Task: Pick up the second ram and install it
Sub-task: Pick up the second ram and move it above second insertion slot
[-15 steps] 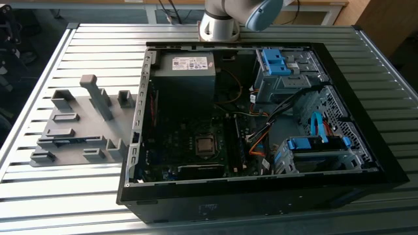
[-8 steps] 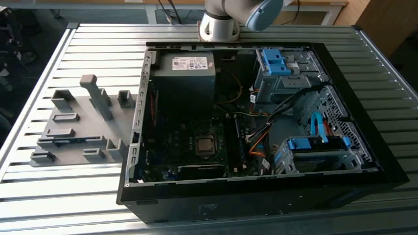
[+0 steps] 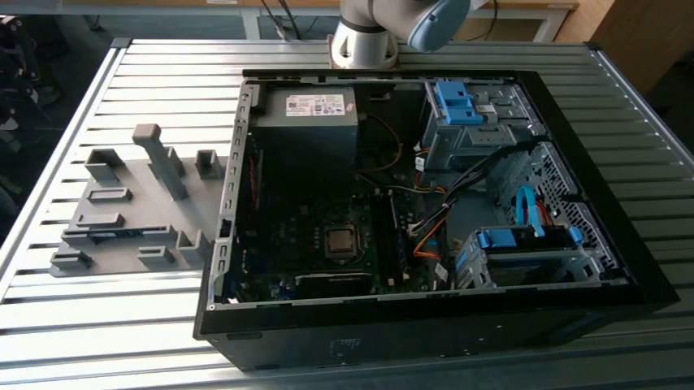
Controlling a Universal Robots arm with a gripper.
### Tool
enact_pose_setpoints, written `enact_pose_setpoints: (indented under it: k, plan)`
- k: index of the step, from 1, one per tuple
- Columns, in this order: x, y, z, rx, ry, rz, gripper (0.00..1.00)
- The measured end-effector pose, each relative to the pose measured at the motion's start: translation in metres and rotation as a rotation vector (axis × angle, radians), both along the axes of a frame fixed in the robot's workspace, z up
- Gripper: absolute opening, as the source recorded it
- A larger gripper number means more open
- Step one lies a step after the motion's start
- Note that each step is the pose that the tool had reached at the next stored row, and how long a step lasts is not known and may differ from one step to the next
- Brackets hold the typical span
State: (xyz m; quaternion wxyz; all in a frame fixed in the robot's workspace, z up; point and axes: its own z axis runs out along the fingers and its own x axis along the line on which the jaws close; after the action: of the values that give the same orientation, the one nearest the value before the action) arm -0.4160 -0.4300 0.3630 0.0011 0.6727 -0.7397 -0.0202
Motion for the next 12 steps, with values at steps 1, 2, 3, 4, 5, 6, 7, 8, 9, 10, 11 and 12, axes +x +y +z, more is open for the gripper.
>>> enact_pose_setpoints:
  k: [1, 2, 3, 4, 5, 6, 7, 8, 9, 10, 11, 12]
  plan:
    - [0.0, 0.0, -0.0004, 0.0001, 0.0, 0.0, 0.3]
    - [0.0, 0.0, -0.0008, 0.0001, -0.0001, 0.0, 0.3]
    - [0.0, 0.0, -0.0011, 0.0, 0.0, 0.0, 0.3]
    - [0.0, 0.0, -0.0015, 0.0001, 0.0, 0.0, 0.31]
    - [0.0, 0.0, -0.002, 0.0, 0.0, 0.0, 0.36]
    - [0.0, 0.0, -0.0025, 0.0, 0.0, 0.0, 0.36]
    - [0.0, 0.0, -0.0029, 0.0001, -0.0001, 0.0, 0.36]
    - [0.0, 0.0, -0.0034, 0.0, -0.0001, 0.0, 0.43]
    - [0.0, 0.0, -0.0039, 0.0, 0.0, 0.0, 0.43]
    - [0.0, 0.0, -0.0045, 0.0, 0.0, 0.0, 0.43]
    - [0.0, 0.0, -0.0051, 0.0001, -0.0001, 0.0, 0.43]
    - [0.0, 0.0, -0.0057, 0.0001, -0.0001, 0.0, 0.43]
